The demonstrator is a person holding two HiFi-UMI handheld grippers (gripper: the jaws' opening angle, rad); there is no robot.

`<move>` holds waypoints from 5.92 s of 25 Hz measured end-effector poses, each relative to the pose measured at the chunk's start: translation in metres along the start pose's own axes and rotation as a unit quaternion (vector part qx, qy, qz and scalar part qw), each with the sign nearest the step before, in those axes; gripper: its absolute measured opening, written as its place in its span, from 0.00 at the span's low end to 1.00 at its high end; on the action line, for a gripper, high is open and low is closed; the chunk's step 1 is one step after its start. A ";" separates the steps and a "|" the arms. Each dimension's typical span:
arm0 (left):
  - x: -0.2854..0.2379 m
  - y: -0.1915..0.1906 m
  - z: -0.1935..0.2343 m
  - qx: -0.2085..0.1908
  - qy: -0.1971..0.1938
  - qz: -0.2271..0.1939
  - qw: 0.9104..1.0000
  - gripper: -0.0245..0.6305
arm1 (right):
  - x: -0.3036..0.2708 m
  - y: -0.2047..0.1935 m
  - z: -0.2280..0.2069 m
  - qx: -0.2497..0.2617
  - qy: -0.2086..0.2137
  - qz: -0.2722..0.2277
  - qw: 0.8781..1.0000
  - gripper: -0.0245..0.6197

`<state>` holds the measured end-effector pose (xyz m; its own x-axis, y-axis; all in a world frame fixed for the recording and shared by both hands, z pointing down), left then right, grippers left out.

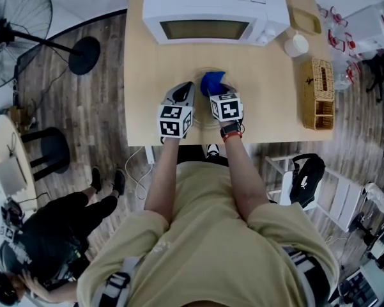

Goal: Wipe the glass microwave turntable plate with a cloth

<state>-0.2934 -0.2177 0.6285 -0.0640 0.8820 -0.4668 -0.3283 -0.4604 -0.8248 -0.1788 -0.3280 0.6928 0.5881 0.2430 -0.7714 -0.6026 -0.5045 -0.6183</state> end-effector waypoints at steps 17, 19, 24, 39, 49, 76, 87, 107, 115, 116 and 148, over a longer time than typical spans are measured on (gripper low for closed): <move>-0.015 -0.006 -0.033 -0.010 -0.032 0.010 0.999 0.07 | 0.029 -0.023 -0.043 -0.030 -0.058 -0.007 0.998 0.25; -0.015 -0.007 -0.035 -0.009 -0.032 0.011 0.999 0.07 | 0.031 -0.024 -0.046 -0.028 -0.067 -0.008 0.997 0.25; -0.013 -0.010 -0.035 -0.004 -0.024 0.007 1.000 0.06 | 0.037 -0.028 -0.057 -0.040 -0.078 -0.011 0.996 0.25; -0.001 -0.012 -0.029 0.002 -0.006 -0.004 1.000 0.07 | 0.043 -0.030 -0.050 -0.019 -0.089 -0.017 0.996 0.24; 0.035 -0.020 -0.001 0.013 0.049 -0.016 0.999 0.07 | 0.031 0.000 0.024 0.017 0.046 -0.040 0.998 0.25; 0.091 -0.053 0.046 0.055 0.125 -0.016 0.991 0.07 | -0.013 -0.015 0.112 0.113 0.111 0.019 0.987 0.25; 0.085 -0.051 0.041 0.040 0.125 -0.007 0.991 0.06 | -0.014 -0.017 0.108 0.108 0.114 0.013 0.988 0.25; 0.057 -0.054 0.015 0.034 0.090 0.005 0.995 0.06 | 0.002 -0.025 0.065 0.076 0.082 0.001 0.994 0.25; 0.042 -0.054 -0.003 0.025 0.071 0.010 0.997 0.06 | 0.009 -0.030 0.045 0.063 0.068 -0.006 0.996 0.25; 0.040 -0.054 -0.005 0.024 0.068 0.010 0.997 0.06 | 0.010 -0.031 0.044 0.063 0.066 -0.007 0.996 0.25; -0.007 -0.053 -0.057 -0.010 -0.004 0.030 1.000 0.06 | 0.041 -0.048 -0.023 0.026 -0.006 -0.004 1.000 0.25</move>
<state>-0.2219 -0.2054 0.6574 -0.0905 0.8540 -0.5124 -0.3044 -0.5136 -0.8022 -0.1128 -0.3131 0.6942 0.5862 0.2579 -0.7680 -0.6256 -0.4582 -0.6314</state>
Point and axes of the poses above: the fingertips, and each gripper's own axes: x backward along the fingers, z to its left, y out of its top, the point moved 9 cm from there along x, backward along the fingers, and after that the axes turned 5 degrees about -y, right-handed, at the moved point
